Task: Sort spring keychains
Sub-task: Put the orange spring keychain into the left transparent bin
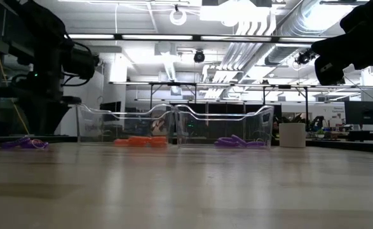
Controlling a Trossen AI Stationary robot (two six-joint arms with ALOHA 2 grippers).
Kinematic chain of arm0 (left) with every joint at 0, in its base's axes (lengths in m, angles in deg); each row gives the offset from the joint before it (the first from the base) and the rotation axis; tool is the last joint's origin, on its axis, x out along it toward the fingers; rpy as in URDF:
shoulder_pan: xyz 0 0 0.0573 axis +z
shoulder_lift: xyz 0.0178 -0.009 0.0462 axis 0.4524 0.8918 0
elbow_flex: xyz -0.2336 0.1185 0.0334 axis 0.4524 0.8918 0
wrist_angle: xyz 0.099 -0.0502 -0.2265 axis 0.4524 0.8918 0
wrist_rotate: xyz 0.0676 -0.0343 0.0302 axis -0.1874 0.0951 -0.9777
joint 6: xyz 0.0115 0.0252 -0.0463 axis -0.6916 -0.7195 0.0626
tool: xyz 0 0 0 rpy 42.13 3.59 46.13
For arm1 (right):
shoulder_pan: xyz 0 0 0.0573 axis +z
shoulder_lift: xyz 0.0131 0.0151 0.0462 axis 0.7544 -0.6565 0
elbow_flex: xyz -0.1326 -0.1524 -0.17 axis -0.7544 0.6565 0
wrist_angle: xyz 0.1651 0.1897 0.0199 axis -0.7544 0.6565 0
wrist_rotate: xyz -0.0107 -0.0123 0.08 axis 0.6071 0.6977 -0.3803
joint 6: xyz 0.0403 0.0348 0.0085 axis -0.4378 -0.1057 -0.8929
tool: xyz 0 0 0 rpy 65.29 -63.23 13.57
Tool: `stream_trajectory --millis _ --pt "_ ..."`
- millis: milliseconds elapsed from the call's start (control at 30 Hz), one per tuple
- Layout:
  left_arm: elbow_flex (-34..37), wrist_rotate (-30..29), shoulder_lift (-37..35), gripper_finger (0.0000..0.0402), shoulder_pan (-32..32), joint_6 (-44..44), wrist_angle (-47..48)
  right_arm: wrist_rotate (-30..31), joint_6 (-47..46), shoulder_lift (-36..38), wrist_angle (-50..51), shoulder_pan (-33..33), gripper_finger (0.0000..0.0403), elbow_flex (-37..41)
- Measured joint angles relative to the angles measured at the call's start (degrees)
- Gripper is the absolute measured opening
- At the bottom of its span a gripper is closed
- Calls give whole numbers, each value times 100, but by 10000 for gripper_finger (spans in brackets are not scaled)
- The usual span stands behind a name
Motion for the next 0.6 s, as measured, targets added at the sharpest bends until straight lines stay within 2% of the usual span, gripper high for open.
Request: stream_trajectory --millis 600 --pt "170 -93 584 202 0 344 -276 0 -1 -1 -1 -2 12 0"
